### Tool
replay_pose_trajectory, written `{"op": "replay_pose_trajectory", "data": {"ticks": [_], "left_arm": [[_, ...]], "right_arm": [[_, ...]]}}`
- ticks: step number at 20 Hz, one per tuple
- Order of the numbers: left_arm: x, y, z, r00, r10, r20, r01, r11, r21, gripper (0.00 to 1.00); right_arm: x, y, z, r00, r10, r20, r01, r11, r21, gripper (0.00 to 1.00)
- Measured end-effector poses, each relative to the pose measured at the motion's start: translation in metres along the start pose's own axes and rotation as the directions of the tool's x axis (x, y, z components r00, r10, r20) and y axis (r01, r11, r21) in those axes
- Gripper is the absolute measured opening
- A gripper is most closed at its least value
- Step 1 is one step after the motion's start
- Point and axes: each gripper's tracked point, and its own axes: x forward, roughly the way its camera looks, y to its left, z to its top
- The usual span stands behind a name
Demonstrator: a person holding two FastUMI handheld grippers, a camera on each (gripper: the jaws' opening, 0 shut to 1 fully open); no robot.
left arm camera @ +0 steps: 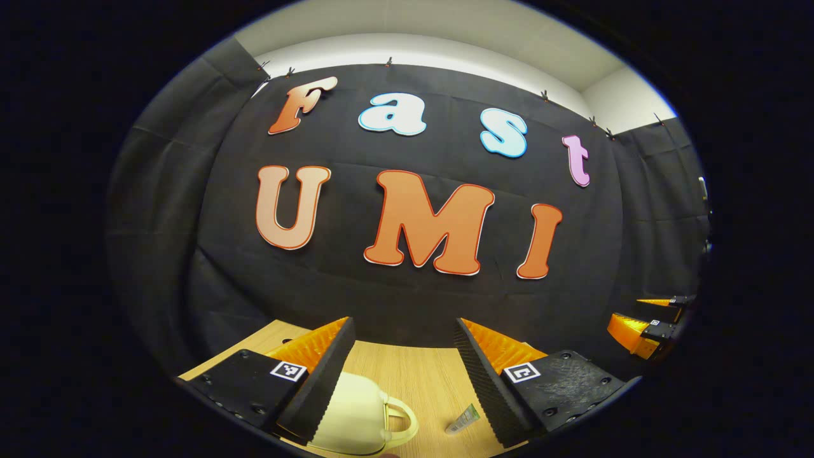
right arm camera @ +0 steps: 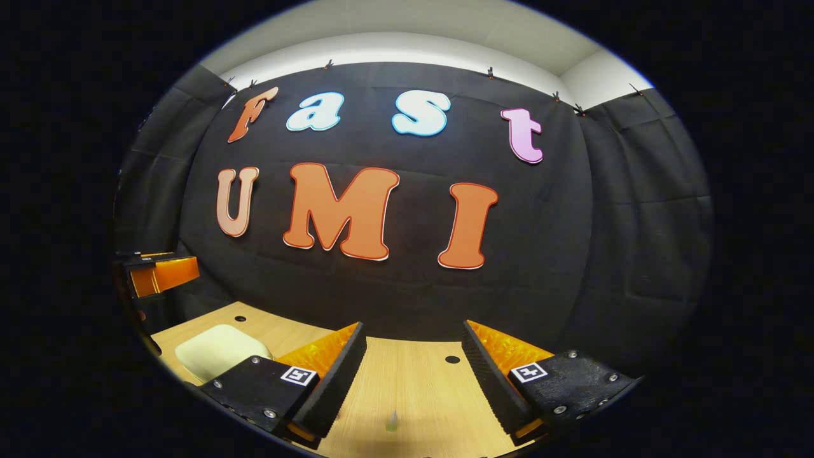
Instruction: First open the suitcase, pack the skin care products into it, and then close the suitcase.
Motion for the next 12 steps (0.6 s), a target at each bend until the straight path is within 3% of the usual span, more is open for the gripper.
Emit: {"op": "replay_pose_trajectory", "data": {"ticks": [3, 4, 6, 9, 12], "left_arm": [[0.005, 0.014, 0.008, 1.000, 0.006, 0.014, -0.006, 0.999, 0.038, 0.97], [0.005, 0.019, 0.005, 1.000, 0.019, 0.010, -0.019, 0.998, 0.053, 0.94], [0.007, 0.020, -0.001, 0.999, 0.030, 0.030, -0.032, 0.998, 0.058, 0.97], [0.004, 0.019, -0.033, 0.998, 0.055, -0.031, -0.053, 0.997, 0.054, 0.94], [0.005, 0.024, -0.060, 0.993, 0.080, -0.090, -0.065, 0.985, 0.159, 0.97]], "right_arm": [[0.002, 0.005, -0.002, 1.000, -0.018, 0.018, 0.018, 1.000, 0.011, 0.95], [0.002, 0.010, -0.009, 1.000, -0.014, 0.002, 0.014, 1.000, 0.008, 0.95], [0.000, 0.018, -0.012, 1.000, 0.018, 0.006, -0.018, 1.000, -0.007, 0.96], [-0.001, 0.012, -0.022, 1.000, 0.005, -0.007, -0.005, 0.999, -0.042, 0.95], [0.000, 0.008, -0.030, 1.000, -0.014, -0.019, 0.014, 1.000, -0.020, 0.96]]}}
